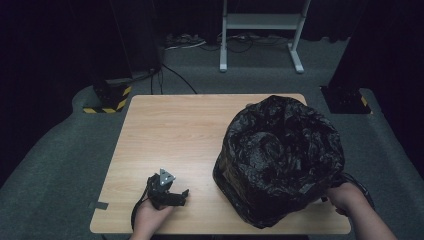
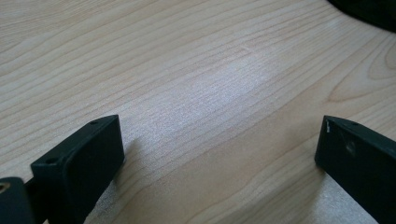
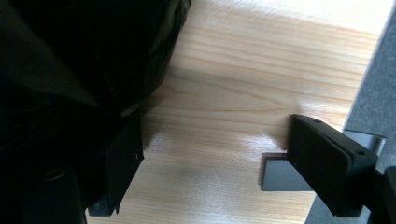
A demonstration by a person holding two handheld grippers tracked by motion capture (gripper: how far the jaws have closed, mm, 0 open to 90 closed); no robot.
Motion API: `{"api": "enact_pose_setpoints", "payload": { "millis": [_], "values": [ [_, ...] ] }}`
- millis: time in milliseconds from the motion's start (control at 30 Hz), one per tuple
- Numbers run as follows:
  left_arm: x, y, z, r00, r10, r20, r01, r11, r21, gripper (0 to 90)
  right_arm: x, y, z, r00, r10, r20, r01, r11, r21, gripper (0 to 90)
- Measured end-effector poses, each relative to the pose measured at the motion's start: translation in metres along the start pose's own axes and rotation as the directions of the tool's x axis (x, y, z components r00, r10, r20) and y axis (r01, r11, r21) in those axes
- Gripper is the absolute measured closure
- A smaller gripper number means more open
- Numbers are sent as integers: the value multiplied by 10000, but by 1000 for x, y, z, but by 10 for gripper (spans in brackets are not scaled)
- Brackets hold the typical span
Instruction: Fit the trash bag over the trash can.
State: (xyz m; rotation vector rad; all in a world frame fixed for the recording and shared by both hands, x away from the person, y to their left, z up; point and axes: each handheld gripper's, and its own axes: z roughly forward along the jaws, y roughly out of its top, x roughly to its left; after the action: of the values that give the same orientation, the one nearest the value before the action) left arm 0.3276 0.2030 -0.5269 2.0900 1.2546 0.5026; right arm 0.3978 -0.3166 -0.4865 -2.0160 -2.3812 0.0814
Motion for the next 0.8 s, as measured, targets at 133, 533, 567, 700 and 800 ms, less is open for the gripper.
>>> {"api": "enact_pose_setpoints", "payload": {
  "millis": [133, 533, 567, 700, 800],
  "values": [
    [0, 0, 0, 10000, 30, 40, -30, 10000, 5, 9, 3, 4, 3, 9999, -139, 61, 138, 9999, 84, 142],
    [-1, -1, 0, 10000, 12, 48, -12, 10000, -32, 3, 6, 3, -21, 9997, -182, 163, 180, 9998, 84, 178],
    [-1, -1, 0, 10000, 12, 48, -12, 10000, -32, 3, 4, 2, -29, 9998, -122, 164, 121, 9999, 45, 176],
    [-1, -1, 0, 10000, 18, 58, -18, 10000, -33, 3, -2, -1, -49, 9997, -23, 259, 23, 10000, 14, 166],
    [-1, -1, 0, 10000, 27, 70, -27, 10000, -41, 3, -13, -6, -76, 9996, 134, 250, -135, 9999, 12, 176]
  ]
}}
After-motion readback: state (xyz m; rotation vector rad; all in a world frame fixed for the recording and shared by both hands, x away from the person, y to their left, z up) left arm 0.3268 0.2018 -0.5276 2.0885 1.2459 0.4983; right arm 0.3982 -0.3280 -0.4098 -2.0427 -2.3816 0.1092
